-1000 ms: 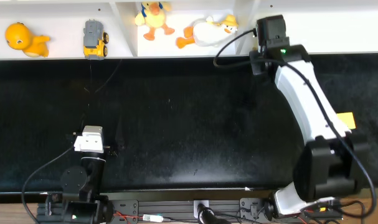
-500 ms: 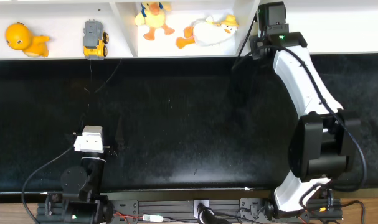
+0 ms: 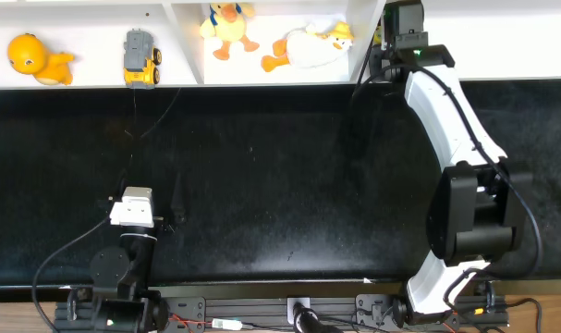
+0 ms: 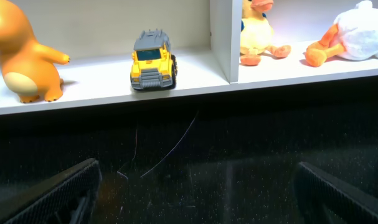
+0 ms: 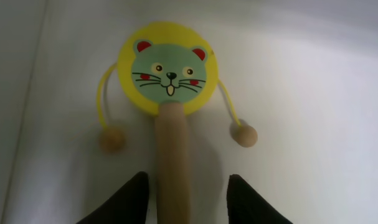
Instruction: Store Toys
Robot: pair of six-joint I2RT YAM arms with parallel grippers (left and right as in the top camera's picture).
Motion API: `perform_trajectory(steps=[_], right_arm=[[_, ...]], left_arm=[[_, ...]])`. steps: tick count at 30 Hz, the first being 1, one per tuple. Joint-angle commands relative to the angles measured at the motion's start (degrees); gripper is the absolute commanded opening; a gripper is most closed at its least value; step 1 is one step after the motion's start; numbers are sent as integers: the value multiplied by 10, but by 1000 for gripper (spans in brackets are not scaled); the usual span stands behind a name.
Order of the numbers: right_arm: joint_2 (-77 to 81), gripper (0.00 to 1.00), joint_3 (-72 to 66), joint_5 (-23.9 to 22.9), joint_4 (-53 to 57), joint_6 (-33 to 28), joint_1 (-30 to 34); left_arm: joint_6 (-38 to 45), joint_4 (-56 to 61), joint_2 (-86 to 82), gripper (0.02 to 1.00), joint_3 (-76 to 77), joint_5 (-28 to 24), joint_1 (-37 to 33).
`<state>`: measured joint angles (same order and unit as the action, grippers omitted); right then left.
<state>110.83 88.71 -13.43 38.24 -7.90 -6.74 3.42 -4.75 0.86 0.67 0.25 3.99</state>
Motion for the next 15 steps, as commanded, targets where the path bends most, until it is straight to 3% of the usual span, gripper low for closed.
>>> perform_trajectory(steps=[1,8,10,12,15], right_arm=[[-40,542,-15,-6,25,2,-12],[-177,560,-165,-19,28,2,-9],[-226,606,-212,-22,30,2,-6],[-270,715,-247,-33,36,2,-6],[-329,978,-287,-35,48,2,-6]], left_arm=[[11,-1,-7,996,-2,-1,-6],[11,-1,-7,998,-2,-1,-6],[11,-1,-7,998,-2,-1,-6],[11,-1,-7,996,-2,-1,-6],[11,-1,-7,998,-2,-1,-6]])
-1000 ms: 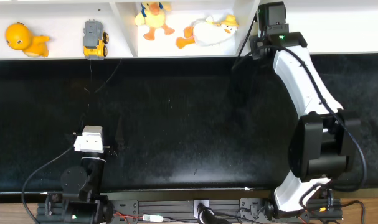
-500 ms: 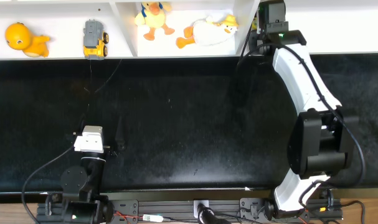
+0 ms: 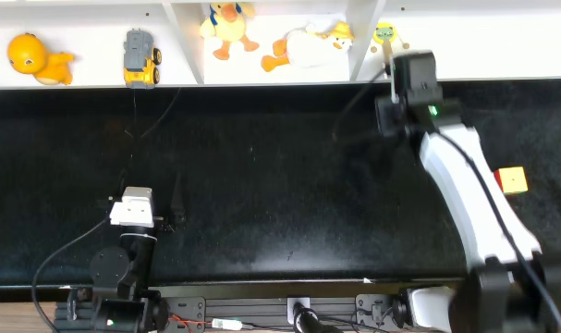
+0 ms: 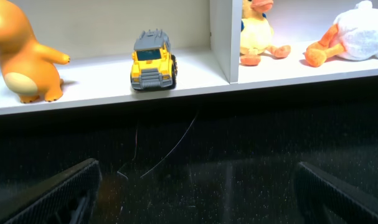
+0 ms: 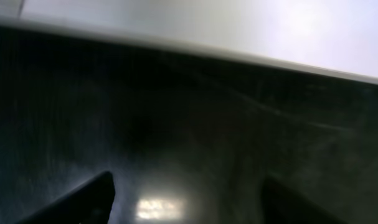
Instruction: Store Toys
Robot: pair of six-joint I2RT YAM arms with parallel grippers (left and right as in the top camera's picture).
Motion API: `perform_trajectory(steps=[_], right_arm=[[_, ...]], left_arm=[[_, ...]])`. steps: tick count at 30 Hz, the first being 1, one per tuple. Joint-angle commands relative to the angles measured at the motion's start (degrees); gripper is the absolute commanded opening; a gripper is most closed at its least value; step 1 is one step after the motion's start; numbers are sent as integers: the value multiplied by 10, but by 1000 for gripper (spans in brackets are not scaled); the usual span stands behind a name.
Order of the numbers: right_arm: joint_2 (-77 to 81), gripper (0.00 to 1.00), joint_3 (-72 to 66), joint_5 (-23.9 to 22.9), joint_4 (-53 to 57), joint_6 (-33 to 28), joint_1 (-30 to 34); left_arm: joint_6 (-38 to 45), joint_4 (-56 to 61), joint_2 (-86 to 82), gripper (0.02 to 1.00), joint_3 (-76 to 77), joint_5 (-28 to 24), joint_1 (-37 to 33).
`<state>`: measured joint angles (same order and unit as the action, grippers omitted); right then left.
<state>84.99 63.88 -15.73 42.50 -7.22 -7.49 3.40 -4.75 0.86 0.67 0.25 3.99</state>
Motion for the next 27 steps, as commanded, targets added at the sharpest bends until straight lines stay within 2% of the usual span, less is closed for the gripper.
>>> perform_trajectory(steps=[1,14,27], right_arm=[[-87,998,-49,-10,10,-5,1],[-230,998,-83,-8,13,-5,1],[-238,996,-83,-6,12,-5,0]], left_arm=[[11,-1,-7,998,-2,-1,-6],[11,-1,-7,996,-2,-1,-6],[11,-1,-7,996,-2,-1,-6]])
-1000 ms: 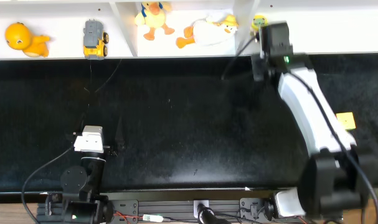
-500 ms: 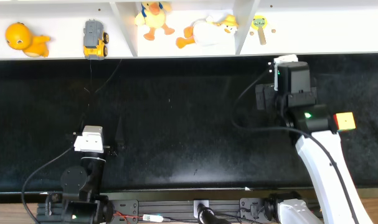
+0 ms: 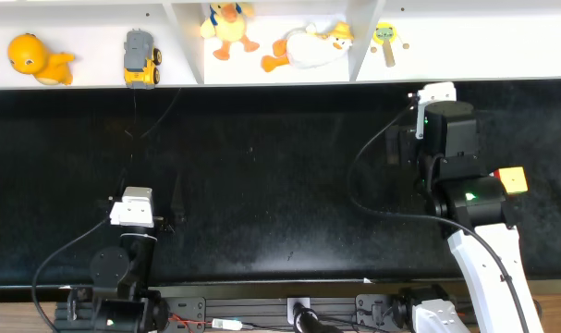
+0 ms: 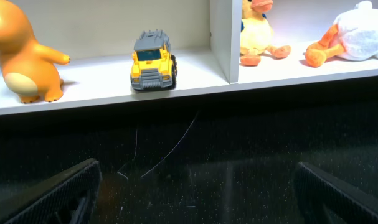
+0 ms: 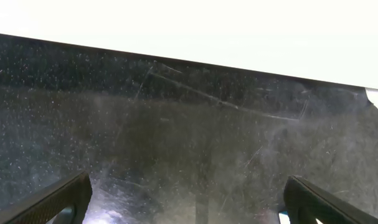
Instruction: Store Toys
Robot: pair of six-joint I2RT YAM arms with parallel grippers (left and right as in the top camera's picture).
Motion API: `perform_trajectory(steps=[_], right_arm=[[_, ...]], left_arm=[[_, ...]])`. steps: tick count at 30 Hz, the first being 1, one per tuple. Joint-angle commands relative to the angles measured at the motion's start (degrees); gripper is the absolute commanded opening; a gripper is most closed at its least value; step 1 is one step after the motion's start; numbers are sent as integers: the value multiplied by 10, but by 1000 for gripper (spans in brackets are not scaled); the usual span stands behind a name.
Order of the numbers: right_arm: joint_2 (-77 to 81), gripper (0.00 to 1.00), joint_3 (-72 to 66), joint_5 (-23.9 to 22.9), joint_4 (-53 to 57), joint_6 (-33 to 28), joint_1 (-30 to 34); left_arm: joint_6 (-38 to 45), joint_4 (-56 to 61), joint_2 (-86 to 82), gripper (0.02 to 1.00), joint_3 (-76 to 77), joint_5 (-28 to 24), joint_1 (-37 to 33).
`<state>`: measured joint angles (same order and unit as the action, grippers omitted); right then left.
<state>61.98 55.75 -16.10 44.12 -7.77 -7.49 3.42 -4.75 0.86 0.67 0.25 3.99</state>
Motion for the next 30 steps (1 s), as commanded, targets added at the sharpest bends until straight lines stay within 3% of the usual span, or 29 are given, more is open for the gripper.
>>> perform_trajectory(steps=[1,11,14,17,20,23,30], right_arm=[[-8,998,-2,-3,-4,0,0],[-8,998,-3,4,-1,0,2],[-8,996,-19,53,4,-66,23],[-8,993,-48,154,-7,-120,94],[-8,996,-63,217,-20,-126,186],[-8,996,-78,276,-27,-182,275],[-8,996,-104,309,-13,-303,426]], left_arm=[[11,-1,-7,998,-2,-1,-6],[11,-1,-7,998,-2,-1,-6],[11,-1,-7,996,-2,-1,-6],[11,-1,-7,996,-2,-1,-6],[11,-1,-7,996,-2,-1,-6],[11,-1,-7,996,-2,-1,-6],[11,-1,-7,998,-2,-1,-6]])
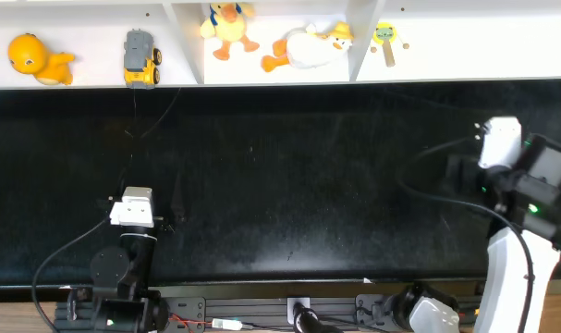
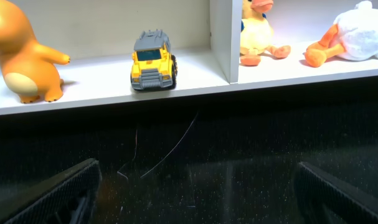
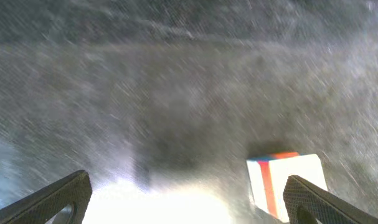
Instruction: Store Toys
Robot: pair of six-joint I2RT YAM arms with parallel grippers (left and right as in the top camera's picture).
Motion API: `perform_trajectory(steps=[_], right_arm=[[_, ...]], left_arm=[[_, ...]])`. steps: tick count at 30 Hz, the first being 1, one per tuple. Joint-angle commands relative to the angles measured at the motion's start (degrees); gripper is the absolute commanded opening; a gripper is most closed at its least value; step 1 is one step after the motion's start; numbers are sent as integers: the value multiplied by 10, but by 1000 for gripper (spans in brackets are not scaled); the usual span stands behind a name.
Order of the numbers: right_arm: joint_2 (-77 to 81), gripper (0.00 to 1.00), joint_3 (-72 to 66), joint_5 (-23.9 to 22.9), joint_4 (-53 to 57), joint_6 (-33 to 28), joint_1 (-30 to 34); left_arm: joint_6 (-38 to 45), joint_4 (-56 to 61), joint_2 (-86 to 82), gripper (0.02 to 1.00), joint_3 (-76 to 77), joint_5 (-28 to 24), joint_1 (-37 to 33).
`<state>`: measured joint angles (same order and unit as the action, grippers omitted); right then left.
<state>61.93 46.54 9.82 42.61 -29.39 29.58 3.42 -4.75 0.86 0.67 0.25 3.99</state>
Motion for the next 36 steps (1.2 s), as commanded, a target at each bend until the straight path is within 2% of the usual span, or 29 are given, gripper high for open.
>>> perform_trajectory(steps=[1,13,21,23,25,28,36], right_arm=[[-7,996,-15,55,4,-100,73],[-8,998,-25,102,31,-218,230],[5,998,-26,122,17,-249,314],[16,996,-26,143,6,-251,329],[32,996,-26,157,-10,-253,338],[60,996,-26,141,-27,-257,338],[141,998,5,137,-28,-267,313]], left_arm=[[11,-1,-7,996,-2,-1,-6],[11,-1,-7,998,-2,-1,-6],[11,-1,-7,996,-2,-1,-6],[11,-1,-7,996,-2,-1,-6],[11,-1,-7,996,-2,-1,-6],[11,-1,-7,996,-2,-1,-6],[11,-1,-7,996,-2,-1,-6]])
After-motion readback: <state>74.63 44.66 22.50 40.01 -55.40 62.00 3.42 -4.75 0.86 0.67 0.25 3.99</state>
